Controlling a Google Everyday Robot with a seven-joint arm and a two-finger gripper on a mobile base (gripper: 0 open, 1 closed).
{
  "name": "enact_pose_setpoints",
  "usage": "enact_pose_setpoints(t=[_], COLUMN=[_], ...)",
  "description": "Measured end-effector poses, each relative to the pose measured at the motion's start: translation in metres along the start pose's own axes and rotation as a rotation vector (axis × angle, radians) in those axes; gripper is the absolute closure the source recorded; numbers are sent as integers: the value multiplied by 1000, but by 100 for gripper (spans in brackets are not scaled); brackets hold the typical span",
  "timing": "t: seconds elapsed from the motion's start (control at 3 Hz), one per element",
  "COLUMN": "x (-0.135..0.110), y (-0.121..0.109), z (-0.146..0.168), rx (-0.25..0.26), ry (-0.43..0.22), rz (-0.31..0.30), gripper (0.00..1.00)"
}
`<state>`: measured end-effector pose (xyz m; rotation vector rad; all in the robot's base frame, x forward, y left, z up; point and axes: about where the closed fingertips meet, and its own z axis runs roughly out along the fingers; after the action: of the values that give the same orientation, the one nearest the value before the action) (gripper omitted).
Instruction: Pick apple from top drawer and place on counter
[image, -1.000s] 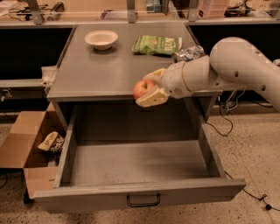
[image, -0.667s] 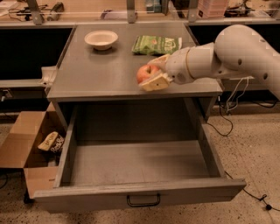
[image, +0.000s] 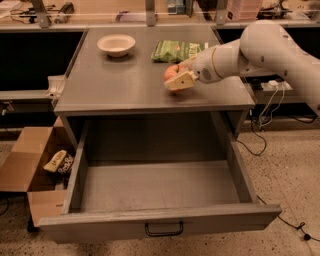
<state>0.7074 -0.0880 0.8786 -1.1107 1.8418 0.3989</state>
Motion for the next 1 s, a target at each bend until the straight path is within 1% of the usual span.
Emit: enact_pose_setpoints(t=[0.33, 0.67, 1.0], x=[10, 16, 15], y=[-21, -31, -33], z=[19, 31, 33], rx=[1, -2, -3], ry=[68, 118, 127], rz=[51, 77, 82], gripper=[100, 100, 100])
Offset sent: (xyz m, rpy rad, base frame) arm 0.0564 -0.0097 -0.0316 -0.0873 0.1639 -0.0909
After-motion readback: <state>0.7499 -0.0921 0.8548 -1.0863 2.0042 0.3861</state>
